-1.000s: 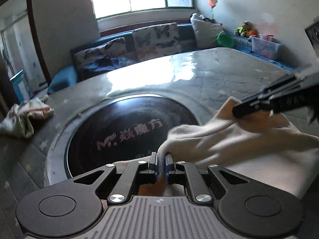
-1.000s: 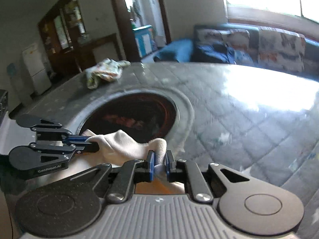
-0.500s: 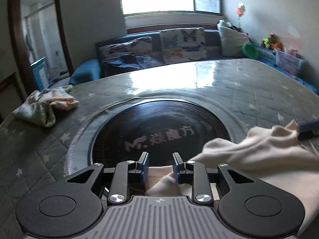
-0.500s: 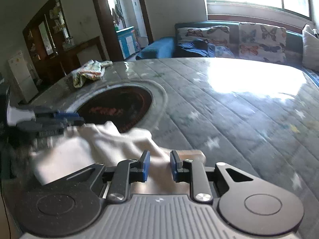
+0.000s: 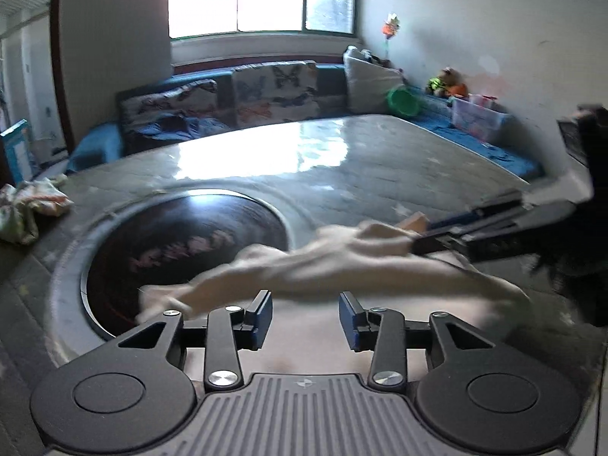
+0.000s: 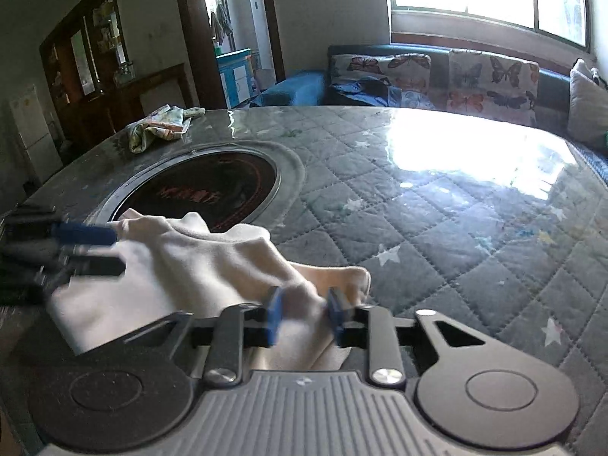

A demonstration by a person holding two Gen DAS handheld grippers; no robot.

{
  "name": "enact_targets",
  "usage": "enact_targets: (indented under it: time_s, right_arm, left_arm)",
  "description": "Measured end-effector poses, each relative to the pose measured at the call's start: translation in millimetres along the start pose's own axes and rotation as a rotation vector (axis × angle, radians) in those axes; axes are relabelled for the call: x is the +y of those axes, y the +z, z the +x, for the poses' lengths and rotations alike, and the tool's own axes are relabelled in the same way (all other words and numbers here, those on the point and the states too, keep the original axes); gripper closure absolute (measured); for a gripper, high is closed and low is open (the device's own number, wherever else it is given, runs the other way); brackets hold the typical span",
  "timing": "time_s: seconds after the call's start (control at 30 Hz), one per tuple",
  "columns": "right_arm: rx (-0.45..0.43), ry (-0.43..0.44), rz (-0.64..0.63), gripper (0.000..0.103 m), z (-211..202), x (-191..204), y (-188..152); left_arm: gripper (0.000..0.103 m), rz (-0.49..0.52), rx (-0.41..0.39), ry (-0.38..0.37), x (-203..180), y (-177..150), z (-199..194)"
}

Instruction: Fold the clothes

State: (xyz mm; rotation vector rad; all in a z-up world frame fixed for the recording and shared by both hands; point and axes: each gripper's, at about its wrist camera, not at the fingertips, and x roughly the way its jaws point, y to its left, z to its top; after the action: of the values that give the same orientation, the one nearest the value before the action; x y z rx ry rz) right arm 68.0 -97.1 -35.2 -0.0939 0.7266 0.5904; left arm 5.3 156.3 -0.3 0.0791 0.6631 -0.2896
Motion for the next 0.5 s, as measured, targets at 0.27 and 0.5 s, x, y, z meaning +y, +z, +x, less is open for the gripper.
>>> enact_targets:
  time_s: [0.27, 0.5]
  right_arm:
    - [-0.001, -0.015, -0.013, 0.068, -1.0, -2.2, -6.3]
    - [-0.027, -0.047, -0.042, 0.097, -8.0, 1.7, -2.2]
  left_arm:
    - [0.056, -0.019, 0.036, -0.012, -8.4, -11.2, 8.4]
    - [0.049, -0.014, 0.038, -0.015, -7.8, -12.5, 10.9]
